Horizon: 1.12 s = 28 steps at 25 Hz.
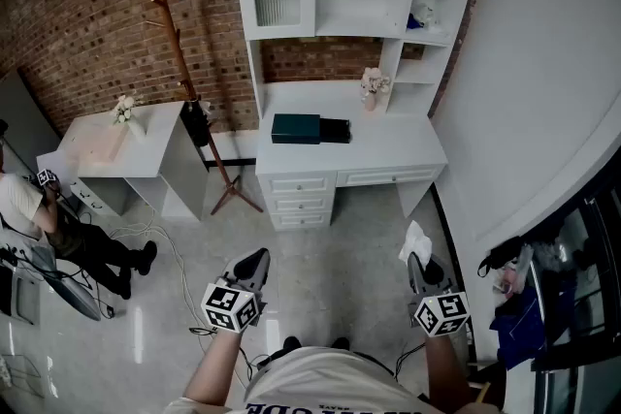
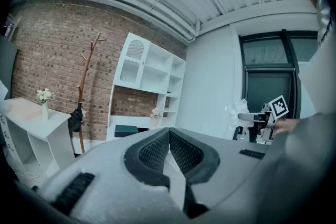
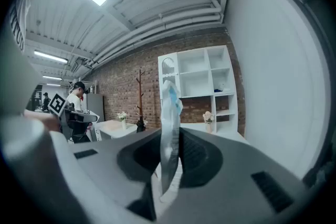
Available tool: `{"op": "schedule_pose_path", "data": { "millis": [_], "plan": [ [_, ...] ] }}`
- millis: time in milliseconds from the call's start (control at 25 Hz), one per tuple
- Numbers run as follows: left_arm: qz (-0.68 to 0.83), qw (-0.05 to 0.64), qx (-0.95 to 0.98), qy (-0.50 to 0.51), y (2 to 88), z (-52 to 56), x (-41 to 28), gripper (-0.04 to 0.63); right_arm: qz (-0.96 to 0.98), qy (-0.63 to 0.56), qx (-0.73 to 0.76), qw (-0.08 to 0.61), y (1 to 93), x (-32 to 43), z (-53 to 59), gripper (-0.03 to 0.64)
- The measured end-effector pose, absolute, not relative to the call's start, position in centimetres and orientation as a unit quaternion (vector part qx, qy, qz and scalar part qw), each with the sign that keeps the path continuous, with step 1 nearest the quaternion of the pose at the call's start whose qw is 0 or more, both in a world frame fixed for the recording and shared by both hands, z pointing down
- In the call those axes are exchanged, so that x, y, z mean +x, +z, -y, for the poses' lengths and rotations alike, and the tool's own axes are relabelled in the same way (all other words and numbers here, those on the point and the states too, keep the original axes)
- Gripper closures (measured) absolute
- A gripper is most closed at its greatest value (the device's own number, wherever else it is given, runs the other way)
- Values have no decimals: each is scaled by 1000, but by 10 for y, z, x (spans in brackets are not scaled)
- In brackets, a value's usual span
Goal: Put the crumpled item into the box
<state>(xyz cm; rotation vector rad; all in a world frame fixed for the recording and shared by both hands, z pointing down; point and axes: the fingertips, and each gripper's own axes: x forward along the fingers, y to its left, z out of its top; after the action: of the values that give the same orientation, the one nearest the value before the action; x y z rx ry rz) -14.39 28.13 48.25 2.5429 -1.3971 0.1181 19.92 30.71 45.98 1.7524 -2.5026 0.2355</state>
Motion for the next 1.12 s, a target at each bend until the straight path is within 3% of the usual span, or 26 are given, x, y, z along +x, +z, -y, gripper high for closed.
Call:
{"op": "schedule_pose_path", "data": {
  "millis": [1120],
  "plan": [
    [495, 120, 859, 49, 484, -289, -101, 571, 827, 88, 554, 34, 459, 243, -301, 545]
  ]
}}
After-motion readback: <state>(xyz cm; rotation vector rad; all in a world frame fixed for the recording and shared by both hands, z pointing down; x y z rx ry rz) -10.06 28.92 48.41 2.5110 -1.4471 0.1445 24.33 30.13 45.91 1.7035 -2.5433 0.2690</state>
